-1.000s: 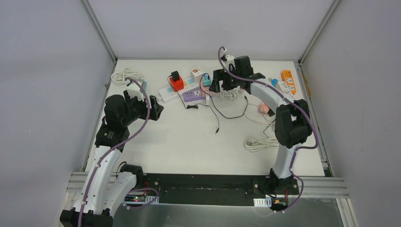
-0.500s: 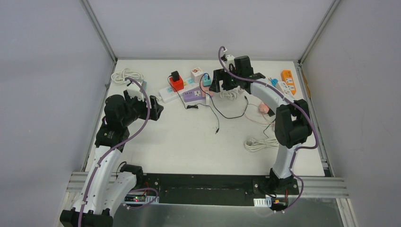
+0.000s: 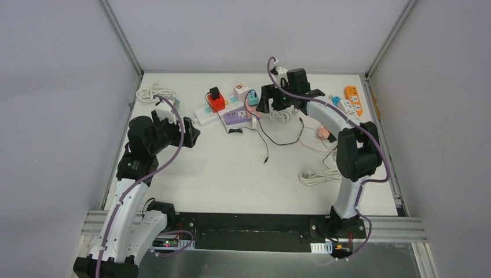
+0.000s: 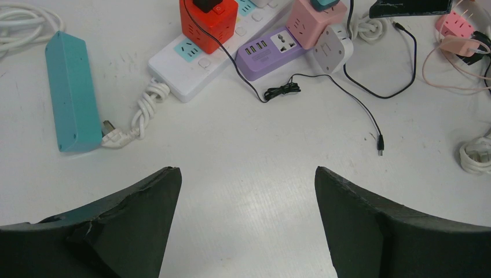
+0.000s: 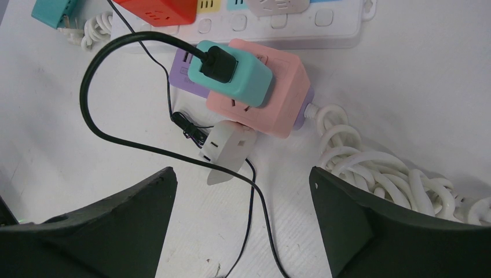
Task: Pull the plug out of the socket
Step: Move the socket to the center of the board.
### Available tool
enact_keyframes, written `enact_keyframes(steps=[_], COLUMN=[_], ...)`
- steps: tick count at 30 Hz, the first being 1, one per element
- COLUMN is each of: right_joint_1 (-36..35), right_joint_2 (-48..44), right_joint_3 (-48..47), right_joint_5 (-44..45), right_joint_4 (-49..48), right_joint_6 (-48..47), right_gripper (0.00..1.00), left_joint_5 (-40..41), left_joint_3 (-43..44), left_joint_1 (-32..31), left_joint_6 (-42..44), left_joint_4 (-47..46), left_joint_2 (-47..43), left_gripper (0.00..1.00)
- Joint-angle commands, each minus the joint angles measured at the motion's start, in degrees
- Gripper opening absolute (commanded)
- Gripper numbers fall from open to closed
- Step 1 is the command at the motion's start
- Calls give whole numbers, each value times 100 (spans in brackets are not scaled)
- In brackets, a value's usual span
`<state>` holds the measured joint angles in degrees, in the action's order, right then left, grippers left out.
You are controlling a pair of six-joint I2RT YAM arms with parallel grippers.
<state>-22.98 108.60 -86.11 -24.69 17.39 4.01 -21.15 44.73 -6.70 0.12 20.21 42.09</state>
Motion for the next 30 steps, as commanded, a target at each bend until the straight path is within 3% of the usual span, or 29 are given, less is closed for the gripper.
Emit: enact_keyframes(steps=[1, 12, 30], right_joint_1=[30, 9, -584], right_joint_2=[-316, -195, 802], right_joint_3=[6, -51, -782], right_joint_5=[-33, 42, 1037], right_joint_4=[-194, -259, -406], right_joint_6=[10, 75, 378], right_gripper=[88, 88, 92], left_joint_5=[-69, -80, -67], left_joint_3=[-1, -2, 2], left_joint_1=[15, 20, 15], left_joint_6=[85, 82, 96], left_joint_4=[-74, -76, -51], left_joint_2=[-51, -43, 28], left_gripper=[88, 88, 88])
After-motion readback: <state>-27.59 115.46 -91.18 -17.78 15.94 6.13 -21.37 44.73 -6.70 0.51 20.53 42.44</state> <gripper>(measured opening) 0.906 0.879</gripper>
